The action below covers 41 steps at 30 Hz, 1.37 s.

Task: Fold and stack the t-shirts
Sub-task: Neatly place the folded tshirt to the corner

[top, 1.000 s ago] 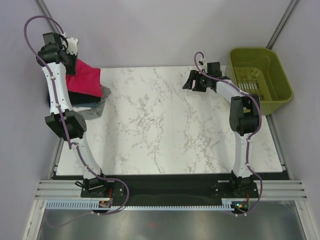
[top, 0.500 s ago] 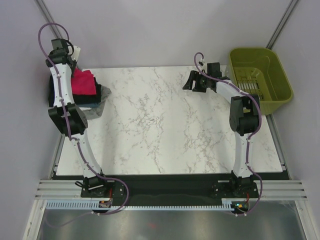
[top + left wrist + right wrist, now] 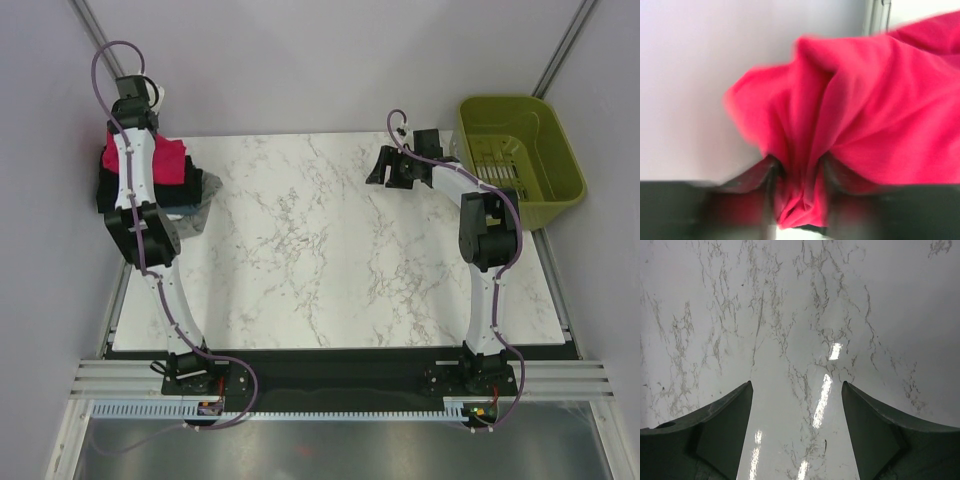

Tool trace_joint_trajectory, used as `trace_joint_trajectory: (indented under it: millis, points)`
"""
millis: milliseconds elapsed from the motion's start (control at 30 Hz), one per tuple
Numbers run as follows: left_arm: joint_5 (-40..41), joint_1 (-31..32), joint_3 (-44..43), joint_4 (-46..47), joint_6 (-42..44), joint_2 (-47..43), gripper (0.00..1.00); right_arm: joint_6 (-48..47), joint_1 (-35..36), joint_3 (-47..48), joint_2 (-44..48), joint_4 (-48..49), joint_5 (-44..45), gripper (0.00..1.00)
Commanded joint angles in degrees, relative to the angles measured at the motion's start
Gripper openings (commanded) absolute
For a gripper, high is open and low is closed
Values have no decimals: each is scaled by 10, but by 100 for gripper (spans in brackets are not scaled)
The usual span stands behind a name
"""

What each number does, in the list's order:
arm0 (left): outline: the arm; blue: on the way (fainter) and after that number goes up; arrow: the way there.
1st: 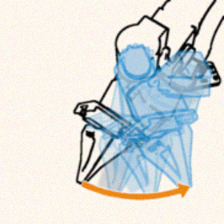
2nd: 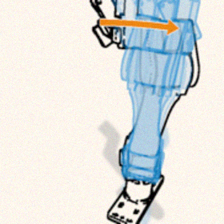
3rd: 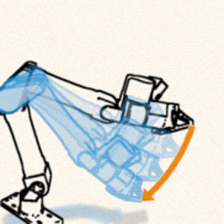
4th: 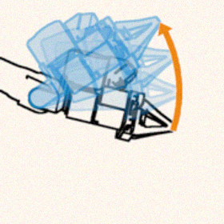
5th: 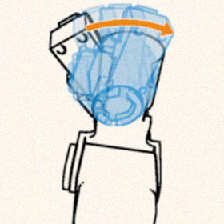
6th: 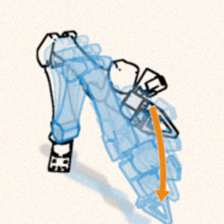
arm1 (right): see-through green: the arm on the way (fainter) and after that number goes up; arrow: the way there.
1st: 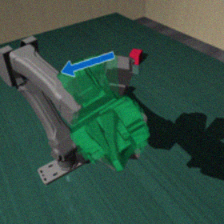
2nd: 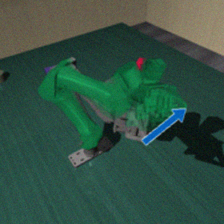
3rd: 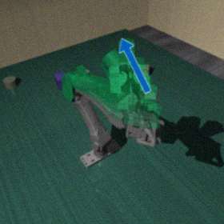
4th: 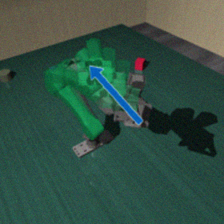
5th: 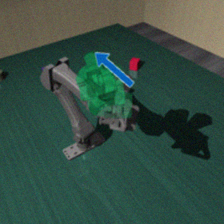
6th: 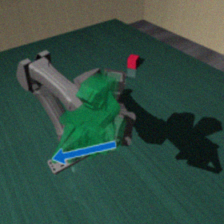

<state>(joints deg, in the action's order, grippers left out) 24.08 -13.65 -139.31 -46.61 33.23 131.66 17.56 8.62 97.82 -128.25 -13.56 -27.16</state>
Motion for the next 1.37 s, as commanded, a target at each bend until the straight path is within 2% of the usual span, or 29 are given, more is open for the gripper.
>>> trace_joint_trajectory:
  millis: [0, 100, 133, 333, 400, 467, 500, 533, 567, 600, 633, 700, 767, 933, 1033, 1200, 1333]
  points:
    - [42, 17, 1, 79, 24, 3, 57, -15, 0, -2, 23, 20, -1, 80]
    - [53, 28, 13, 98, 18, -10, 76, -20, 0, -3, 26, 17, 1, 80]
    - [53, 32, 13, 108, 14, -15, 87, -20, -1, -3, 26, 19, 1, 80]
    - [33, 106, 1, 180, 23, -84, 96, -26, -1, 1, 41, 13, 32, 81]
    - [9, 151, 29, 217, 19, -124, 98, -51, 0, 13, 56, 6, 52, 83]
    - [-33, 185, 62, 221, -28, -150, 99, -72, -1, 27, 69, -4, 110, 88]
    - [-57, 194, 82, 219, -83, -180, 99, -83, 0, 29, 82, -8, 139, 89]
    - [-115, 201, 104, 219, -116, -201, 99, -84, 0, 32, 87, -9, 213, 90]
    - [-144, 207, 153, 219, -156, -219, 99, -82, 2, 33, 93, -9, 254, 98]
    - [-169, 208, 180, 217, -203, -234, 99, -80, 3, 31, 113, -9, 303, 98]
    - [-220, 208, 205, 216, -278, -262, 99, -86, 10, 19, 126, -8, 396, 98]
    - [-253, 213, 258, 204, -323, -275, 99, -116, 28, -2, 173, 4, 459, 98]
    - [-267, 223, 285, 200, -326, -281, 100, -157, 42, -42, 224, 7, 517, 98]
    - [-284, 226, 300, 195, -346, -293, 100, -201, 54, -148, 330, 22, 545, 98]
    - [-287, 227, 307, 197, -357, -312, 100, -212, 54, -181, 386, 27, 548, 98]
    - [-309, 228, 317, 201, -345, -355, 100, -218, 54, -192, 433, 24, 528, 98]
    - [-334, 238, 336, 199, -299, -385, 99, -195, 54, -164, 421, 1, 524, 98]
